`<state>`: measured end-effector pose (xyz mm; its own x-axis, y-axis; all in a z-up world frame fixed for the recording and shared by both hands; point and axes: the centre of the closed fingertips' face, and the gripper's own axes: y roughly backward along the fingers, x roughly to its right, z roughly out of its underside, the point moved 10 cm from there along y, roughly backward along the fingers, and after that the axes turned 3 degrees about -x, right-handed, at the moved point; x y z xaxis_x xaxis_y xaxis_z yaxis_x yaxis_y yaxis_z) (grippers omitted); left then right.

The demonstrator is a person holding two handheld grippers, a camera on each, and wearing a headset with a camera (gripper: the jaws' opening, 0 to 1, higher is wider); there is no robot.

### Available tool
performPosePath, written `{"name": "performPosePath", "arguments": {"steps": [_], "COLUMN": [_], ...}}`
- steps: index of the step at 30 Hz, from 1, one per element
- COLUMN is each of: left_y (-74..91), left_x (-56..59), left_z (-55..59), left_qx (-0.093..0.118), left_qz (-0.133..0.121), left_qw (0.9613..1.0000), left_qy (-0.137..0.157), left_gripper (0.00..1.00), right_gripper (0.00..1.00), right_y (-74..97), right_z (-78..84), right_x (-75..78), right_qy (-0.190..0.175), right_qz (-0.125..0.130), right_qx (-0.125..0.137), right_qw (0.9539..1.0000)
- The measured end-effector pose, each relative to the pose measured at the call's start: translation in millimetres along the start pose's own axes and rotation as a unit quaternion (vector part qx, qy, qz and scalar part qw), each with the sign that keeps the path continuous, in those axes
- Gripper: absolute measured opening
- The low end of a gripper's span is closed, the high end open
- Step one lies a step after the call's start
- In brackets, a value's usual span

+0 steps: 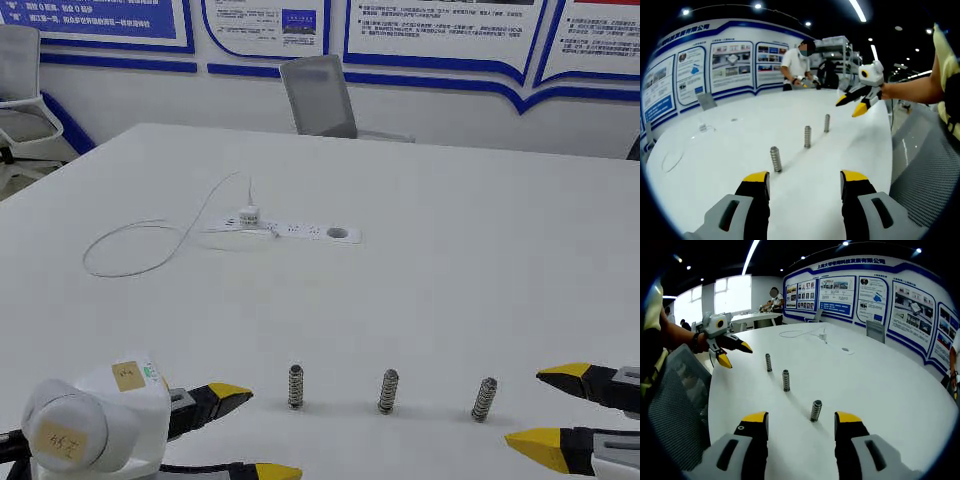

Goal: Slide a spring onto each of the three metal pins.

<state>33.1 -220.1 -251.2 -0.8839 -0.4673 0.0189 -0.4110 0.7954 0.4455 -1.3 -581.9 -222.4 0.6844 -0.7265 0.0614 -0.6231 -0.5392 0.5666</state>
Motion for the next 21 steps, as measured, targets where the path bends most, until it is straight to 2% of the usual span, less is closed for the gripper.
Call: {"name": "performPosePath", "arguments": {"steps": [7, 21], "left_y": [-1.5, -0.7], "left_x": [0.7, -0.4], "left_z": [2.5, 7.8], "left_qx": [-0.002, -0.005], "left_qz": [-0.001, -0.009], "left_qw": [1.0000, 0.9998], "left_qy": [0.004, 0.015], "left_gripper": [0.59, 0.63], "right_gripper": [0.59, 0.64], "right_y": [0.6, -2.2], "right_z": [7.9, 12.9], "right_x": [-1.5, -5.5], "right_qy": [-0.006, -0.015], "right_qz": [0.006, 0.008], "right_qx": [0.010, 0.019], "right_qw": [0.9999, 0.9997]}}
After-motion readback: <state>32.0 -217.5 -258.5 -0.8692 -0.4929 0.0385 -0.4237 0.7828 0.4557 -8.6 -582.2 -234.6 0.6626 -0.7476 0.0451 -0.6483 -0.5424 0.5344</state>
